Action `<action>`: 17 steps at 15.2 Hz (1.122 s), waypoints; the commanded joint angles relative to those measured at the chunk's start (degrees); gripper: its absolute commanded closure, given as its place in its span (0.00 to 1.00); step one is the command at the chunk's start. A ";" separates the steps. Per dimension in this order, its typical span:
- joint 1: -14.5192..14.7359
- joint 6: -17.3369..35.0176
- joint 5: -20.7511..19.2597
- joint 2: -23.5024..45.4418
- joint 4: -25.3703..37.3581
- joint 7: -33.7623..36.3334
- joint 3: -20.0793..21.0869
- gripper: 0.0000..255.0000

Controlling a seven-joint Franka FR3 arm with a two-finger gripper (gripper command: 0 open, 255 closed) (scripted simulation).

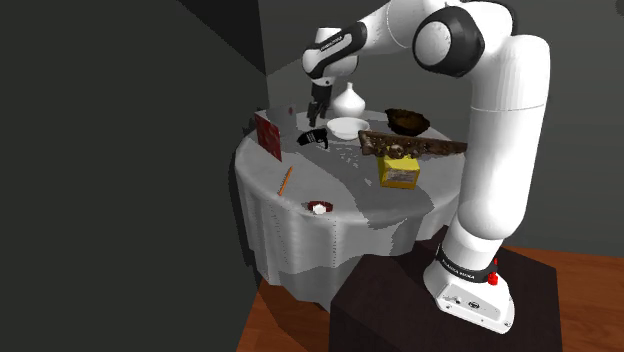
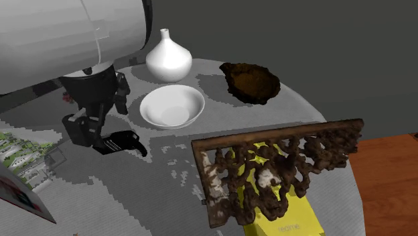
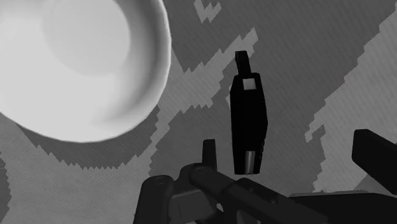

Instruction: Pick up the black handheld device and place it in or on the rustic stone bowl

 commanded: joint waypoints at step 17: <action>-1.41 4.04 2.67 8.01 3.81 -2.90 0.87 0.00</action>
